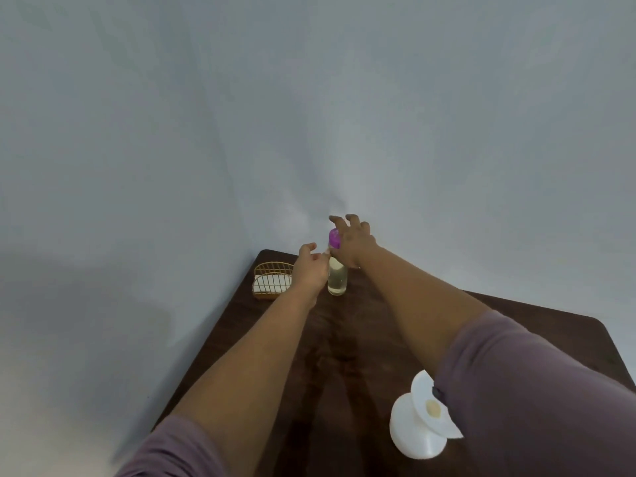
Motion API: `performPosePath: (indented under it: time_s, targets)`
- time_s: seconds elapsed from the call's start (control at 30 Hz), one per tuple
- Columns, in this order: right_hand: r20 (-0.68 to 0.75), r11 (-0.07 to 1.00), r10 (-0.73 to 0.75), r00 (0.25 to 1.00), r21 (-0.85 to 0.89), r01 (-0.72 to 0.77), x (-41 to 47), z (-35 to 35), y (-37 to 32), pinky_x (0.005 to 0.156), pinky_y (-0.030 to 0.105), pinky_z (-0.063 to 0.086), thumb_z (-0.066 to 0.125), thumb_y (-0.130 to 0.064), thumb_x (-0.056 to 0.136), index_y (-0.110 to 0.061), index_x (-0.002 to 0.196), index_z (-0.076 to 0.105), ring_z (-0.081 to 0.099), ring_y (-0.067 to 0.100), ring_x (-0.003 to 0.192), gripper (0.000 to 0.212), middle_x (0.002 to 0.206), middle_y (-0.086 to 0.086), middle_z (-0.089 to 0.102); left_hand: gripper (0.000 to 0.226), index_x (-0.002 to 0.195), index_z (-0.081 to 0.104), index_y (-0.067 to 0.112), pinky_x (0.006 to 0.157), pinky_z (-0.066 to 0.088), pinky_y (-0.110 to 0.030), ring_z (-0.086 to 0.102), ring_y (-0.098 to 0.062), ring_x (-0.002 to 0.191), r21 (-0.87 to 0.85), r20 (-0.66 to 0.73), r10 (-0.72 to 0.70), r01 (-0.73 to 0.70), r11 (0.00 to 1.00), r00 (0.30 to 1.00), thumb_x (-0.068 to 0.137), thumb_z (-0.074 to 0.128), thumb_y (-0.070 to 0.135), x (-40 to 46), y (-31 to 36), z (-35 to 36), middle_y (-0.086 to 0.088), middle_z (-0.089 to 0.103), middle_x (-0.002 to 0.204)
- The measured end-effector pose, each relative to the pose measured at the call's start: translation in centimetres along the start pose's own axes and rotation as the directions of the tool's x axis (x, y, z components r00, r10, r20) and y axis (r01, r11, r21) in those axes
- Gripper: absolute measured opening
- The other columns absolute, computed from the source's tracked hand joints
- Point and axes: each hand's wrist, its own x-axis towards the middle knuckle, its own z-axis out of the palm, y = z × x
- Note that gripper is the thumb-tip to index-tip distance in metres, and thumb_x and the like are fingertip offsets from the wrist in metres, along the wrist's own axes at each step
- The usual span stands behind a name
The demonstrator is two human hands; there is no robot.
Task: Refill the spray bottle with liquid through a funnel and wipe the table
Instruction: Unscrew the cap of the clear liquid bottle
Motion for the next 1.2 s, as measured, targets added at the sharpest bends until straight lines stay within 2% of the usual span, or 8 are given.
performPosePath:
  time_s: [0.1,0.2,0.37,0.6,0.73,0.93,1.07,1.2]
  targets:
    - [0.057,1.0,0.003,0.998,-0.02,-0.002,1.2,0.9,-0.1,0.101,0.039,0.039,0.056,-0.037,0.092,-0.029,0.147,0.025,0.04,0.034,0.126,0.063,0.143,0.009,0.032,0.049,0.145,0.035,0.018,0.098,0.043,-0.031,0.046,-0.025,0.132,-0.008,0.024,-0.001,0.001,1.0,1.0,0.099,0.052,0.011,0.4,-1.0,-0.3,-0.007,0.046,0.146]
    - [0.001,1.0,0.007,1.0,0.003,-0.007,1.2,1.4,-0.6,0.088,0.037,0.048,0.055,-0.034,0.093,-0.018,0.132,0.043,0.055,0.032,0.106,0.043,0.122,0.011,0.045,0.056,0.144,0.036,0.018,0.099,0.044,-0.031,0.046,-0.023,0.132,0.004,0.03,0.006,-0.006,1.0,1.0,0.094,0.059,0.005,0.5,-2.5,-1.1,-0.005,0.048,0.143]
    - [0.015,0.995,0.03,0.999,-0.092,-0.029,-1.5,1.4,-1.7,0.075,0.032,0.045,0.06,-0.027,0.089,-0.011,0.117,0.053,0.056,0.03,0.1,0.033,0.115,0.012,0.049,0.056,0.142,0.039,0.019,0.094,0.045,-0.029,0.048,-0.022,0.13,-0.002,0.019,-0.02,0.02,1.0,1.0,0.092,0.063,0.007,-0.6,-4.7,-2.3,-0.003,0.048,0.142]
    - [0.057,0.993,0.051,0.997,-0.112,-0.044,-8.9,1.6,-3.7,0.077,0.031,0.047,0.064,-0.028,0.088,-0.013,0.114,0.058,0.059,0.026,0.097,0.031,0.111,0.009,0.054,0.064,0.143,0.039,0.021,0.096,0.044,-0.031,0.046,-0.02,0.13,0.015,0.118,-0.057,0.055,0.998,0.991,0.087,0.069,0.007,-4.7,-8.2,-3.4,-0.001,0.049,0.141]
    - [0.176,0.992,0.069,0.982,-0.113,-0.049,-13.5,2.0,-5.2,0.071,0.028,0.047,0.065,-0.029,0.085,-0.017,0.102,0.061,0.059,0.019,0.087,0.02,0.101,0.003,0.062,0.075,0.14,0.042,0.021,0.1,0.049,-0.035,0.051,-0.016,0.121,0.138,0.183,0.028,-0.054,0.989,0.983,0.076,0.081,0.015,-7.2,-10.5,-4.1,-0.002,0.048,0.139]
    - [0.214,0.984,0.058,0.975,-0.177,-0.02,-19.0,3.0,-7.4,0.069,0.028,0.048,0.059,-0.031,0.087,-0.016,0.101,0.058,0.059,0.018,0.084,0.02,0.096,0.003,0.061,0.091,0.133,0.047,0.027,0.1,0.049,-0.039,0.052,-0.013,0.12,0.385,0.312,0.212,-0.327,0.863,0.926,0.052,0.085,0.047,-10.8,-12.8,-5.1,0.01,0.055,0.127]
    - [0.237,0.988,0.076,0.969,-0.152,-0.04,-20.8,3.6,-8.0,0.082,0.03,0.054,0.066,-0.028,0.085,-0.018,0.112,0.054,0.059,0.018,0.09,0.032,0.102,0.004,0.058,0.065,0.132,0.047,0.027,0.087,0.045,-0.025,0.053,-0.01,0.11,0.273,0.407,0.114,-0.24,0.932,0.906,0.077,0.08,0.024,-12.0,-13.3,-6.4,0.01,0.056,0.113]
    - [0.238,0.991,0.114,0.965,-0.091,-0.094,-21.4,3.5,-8.6,0.085,0.034,0.053,0.073,-0.019,0.079,-0.015,0.12,0.047,0.057,0.022,0.096,0.049,0.104,0.005,0.053,0.068,0.135,0.046,0.028,0.091,0.047,-0.027,0.054,-0.015,0.119,0.313,0.493,0.132,-0.317,0.895,0.86,0.077,0.08,0.017,-11.7,-13.2,-7.5,0.005,0.058,0.126]
